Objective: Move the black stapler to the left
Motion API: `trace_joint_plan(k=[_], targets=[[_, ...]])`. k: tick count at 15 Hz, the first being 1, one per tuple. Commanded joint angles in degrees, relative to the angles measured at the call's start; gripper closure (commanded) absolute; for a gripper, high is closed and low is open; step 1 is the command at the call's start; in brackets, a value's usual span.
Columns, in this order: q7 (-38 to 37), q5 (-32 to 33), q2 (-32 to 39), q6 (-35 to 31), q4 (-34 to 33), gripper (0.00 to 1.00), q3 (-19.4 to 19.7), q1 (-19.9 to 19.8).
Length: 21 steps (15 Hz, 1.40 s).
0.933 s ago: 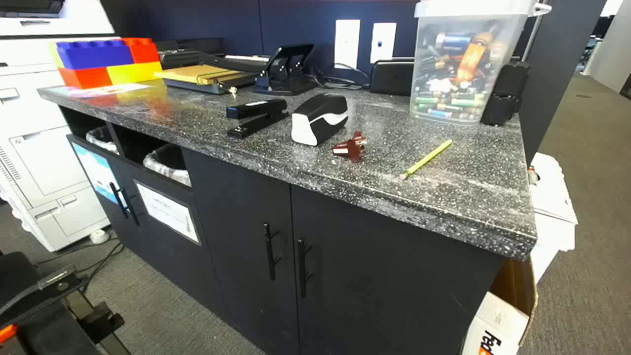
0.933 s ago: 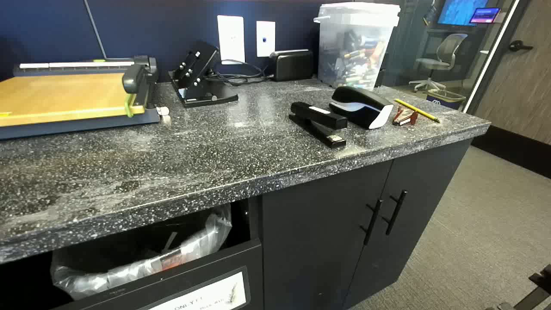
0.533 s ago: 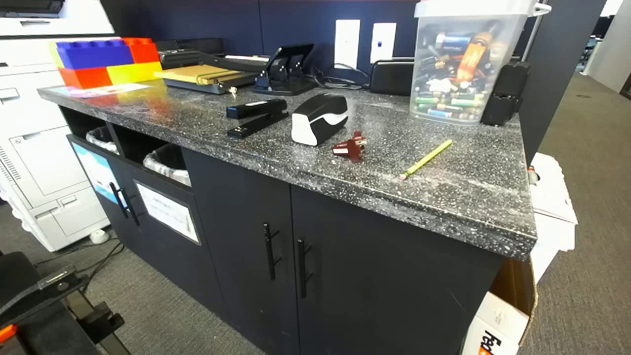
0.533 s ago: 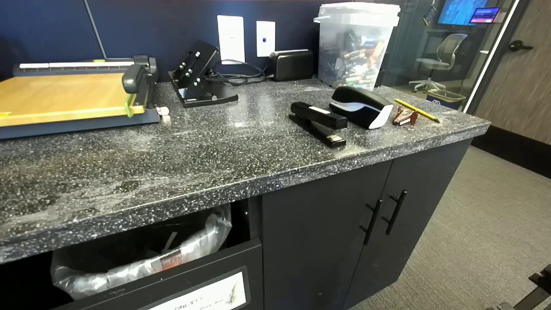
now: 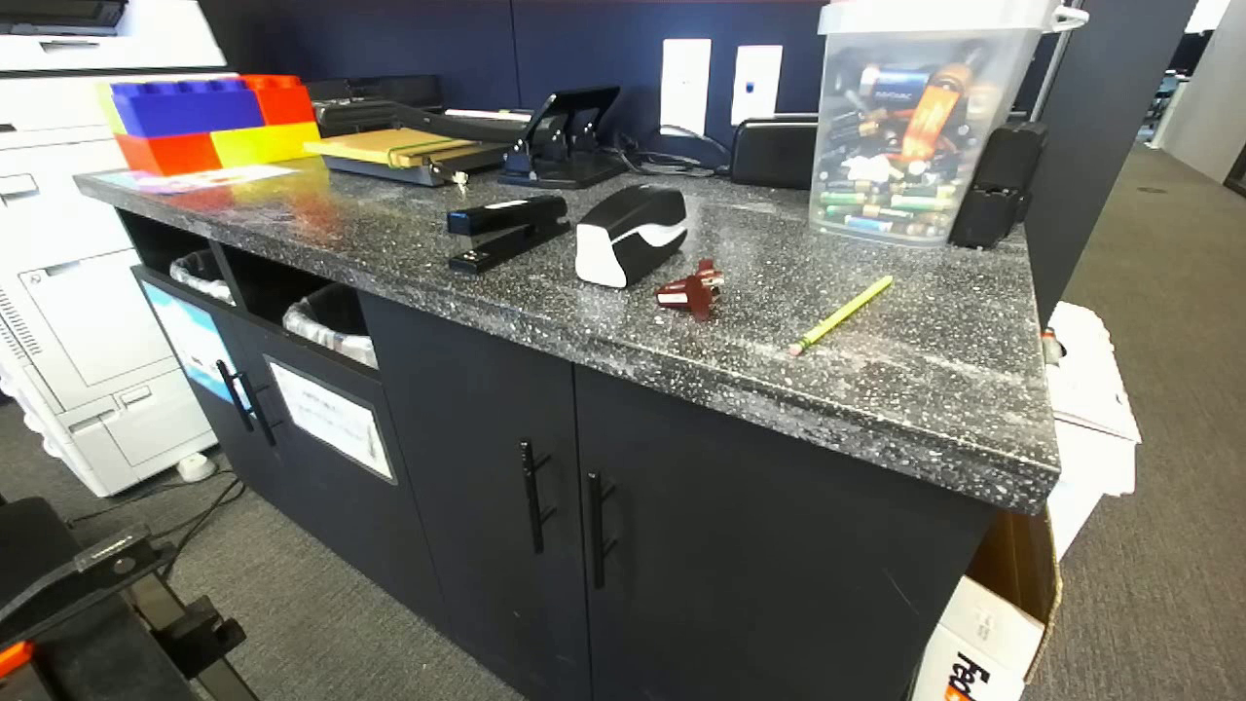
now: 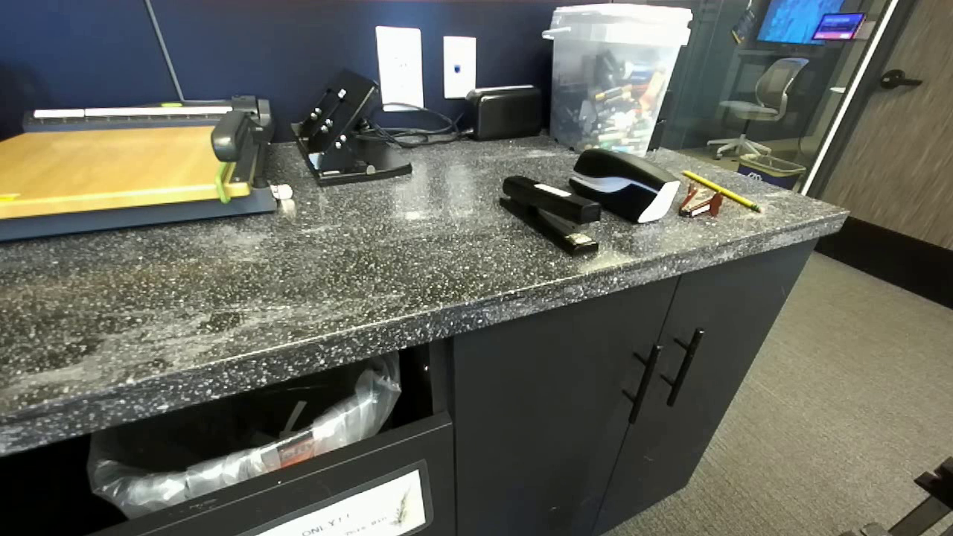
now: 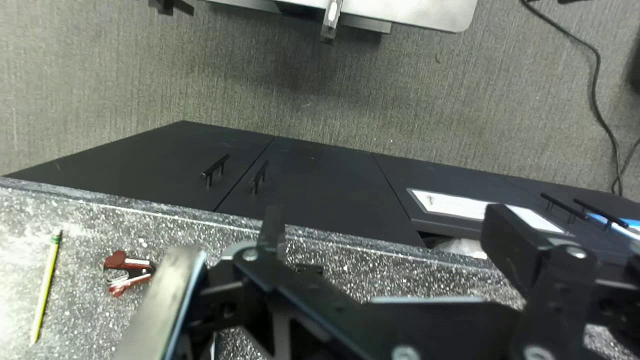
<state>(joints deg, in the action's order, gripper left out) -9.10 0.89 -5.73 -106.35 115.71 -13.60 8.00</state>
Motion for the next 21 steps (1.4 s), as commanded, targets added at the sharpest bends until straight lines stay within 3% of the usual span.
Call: trace_joint_plan(k=[1,9,21], targets=[[-2.6,0.9,10.7,-2.6,-10.6,0.00,0.9,0.6],[-5.9,3.6,32.1,-5.7,-28.1,0.00,6.1,1.9],[-6.4,2.9,51.8,-4.4,-43.9,0.00,10.7,4.4]])
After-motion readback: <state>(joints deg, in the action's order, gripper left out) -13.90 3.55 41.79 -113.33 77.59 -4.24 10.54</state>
